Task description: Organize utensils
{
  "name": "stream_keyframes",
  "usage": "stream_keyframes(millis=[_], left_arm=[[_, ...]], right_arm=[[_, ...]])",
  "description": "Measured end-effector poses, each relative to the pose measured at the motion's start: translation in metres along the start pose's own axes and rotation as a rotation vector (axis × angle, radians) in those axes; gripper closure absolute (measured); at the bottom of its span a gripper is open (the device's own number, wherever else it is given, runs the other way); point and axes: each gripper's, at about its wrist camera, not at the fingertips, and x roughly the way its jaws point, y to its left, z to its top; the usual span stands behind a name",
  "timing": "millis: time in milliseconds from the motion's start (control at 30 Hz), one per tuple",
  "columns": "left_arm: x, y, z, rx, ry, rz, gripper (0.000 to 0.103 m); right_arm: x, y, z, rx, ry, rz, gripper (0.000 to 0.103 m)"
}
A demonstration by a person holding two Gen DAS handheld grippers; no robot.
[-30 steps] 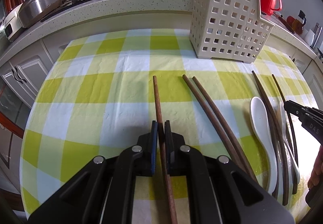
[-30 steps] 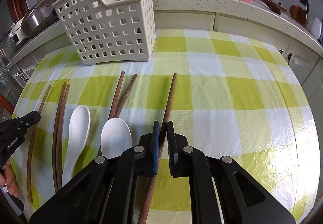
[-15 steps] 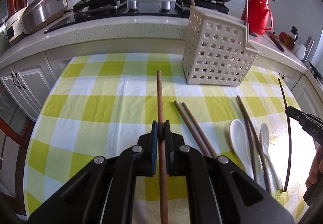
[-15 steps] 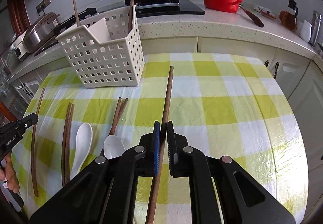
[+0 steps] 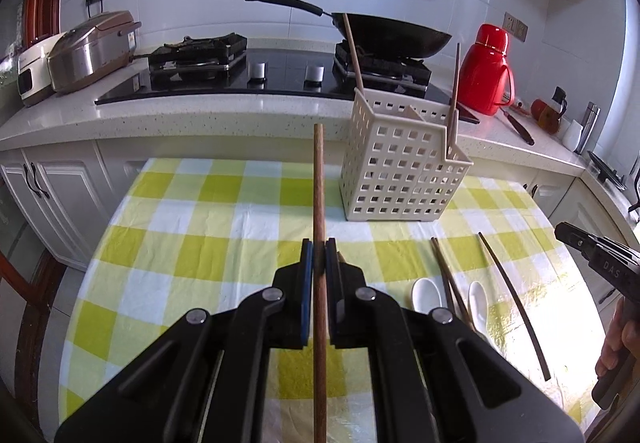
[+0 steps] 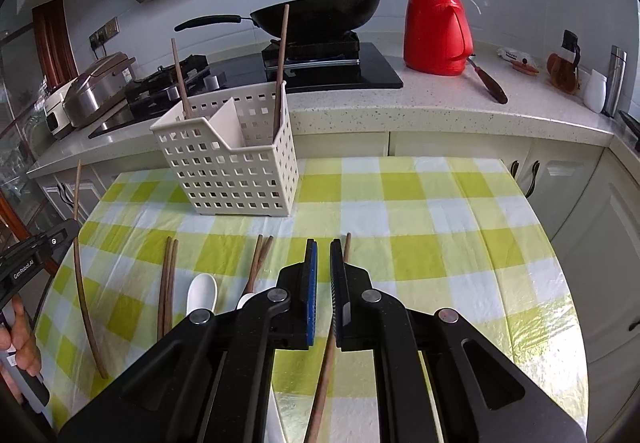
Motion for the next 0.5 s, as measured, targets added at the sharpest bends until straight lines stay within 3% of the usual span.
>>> stream_keyframes(millis=[367, 433, 500], left_arm=[[-0.002, -0.003, 0.000, 0.013, 0.004, -0.006, 0.097], [0.000, -0.002, 0.000, 0.016, 0.006, -0.007, 0.097], [0.001, -0.002, 0.000, 0.015, 0.007, -0.006, 0.097]], right_arm=[[0.049, -0.017, -0.025, 0.034, 0.162, -0.061, 0.087], [0.063, -0.021, -0.031, 0.039, 0.198, -0.066, 0.073], [0.072, -0.024, -0.035, 0.036, 0.215, -0.076, 0.071]])
